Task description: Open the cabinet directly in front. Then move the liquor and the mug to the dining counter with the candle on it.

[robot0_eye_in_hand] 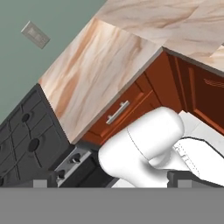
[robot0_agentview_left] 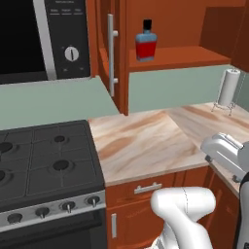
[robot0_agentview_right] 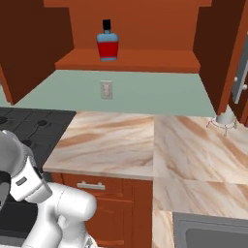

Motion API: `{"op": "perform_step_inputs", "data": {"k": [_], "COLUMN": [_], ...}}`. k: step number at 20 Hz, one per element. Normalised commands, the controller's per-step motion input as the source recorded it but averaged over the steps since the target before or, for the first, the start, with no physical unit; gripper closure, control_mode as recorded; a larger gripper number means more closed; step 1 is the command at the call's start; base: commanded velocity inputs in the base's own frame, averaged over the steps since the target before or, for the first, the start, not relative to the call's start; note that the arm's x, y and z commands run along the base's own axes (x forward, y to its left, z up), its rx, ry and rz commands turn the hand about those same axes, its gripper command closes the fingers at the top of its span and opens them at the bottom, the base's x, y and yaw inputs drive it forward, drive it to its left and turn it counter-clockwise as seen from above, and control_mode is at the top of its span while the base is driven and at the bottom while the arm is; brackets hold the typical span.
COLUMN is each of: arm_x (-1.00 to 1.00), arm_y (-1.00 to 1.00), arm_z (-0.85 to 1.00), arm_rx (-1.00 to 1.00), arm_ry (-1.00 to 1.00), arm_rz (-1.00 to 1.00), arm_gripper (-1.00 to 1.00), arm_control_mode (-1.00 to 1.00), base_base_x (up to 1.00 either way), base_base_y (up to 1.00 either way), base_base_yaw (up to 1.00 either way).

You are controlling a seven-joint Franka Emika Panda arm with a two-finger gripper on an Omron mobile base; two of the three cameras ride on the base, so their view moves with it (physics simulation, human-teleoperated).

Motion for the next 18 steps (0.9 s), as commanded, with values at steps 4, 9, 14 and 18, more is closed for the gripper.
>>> {"op": "perform_step_inputs", "data": {"k": [4,9,14,18], "arm_x": [0.00,0.00,0.00,0.00], "arm_y": [0.00,0.00,0.00,0.00], "arm_z": [0.00,0.00,0.00,0.00], "arm_rx": [0.00,0.00,0.00,0.00], "arm_ry": [0.00,0.00,0.00,0.00], "arm_rz": [0.00,0.00,0.00,0.00], "arm_gripper": [-1.00,-1.00,-1.00,-1.00], "arm_control_mode": [1.00,1.00,1.00,1.00], "base_base_x": [0.30,0.28,0.36,0.59], "base_base_y": [-0.19,0.00,0.00,0.00], "base_base_yaw": [0.09,0.02,0.01,0.08]}}
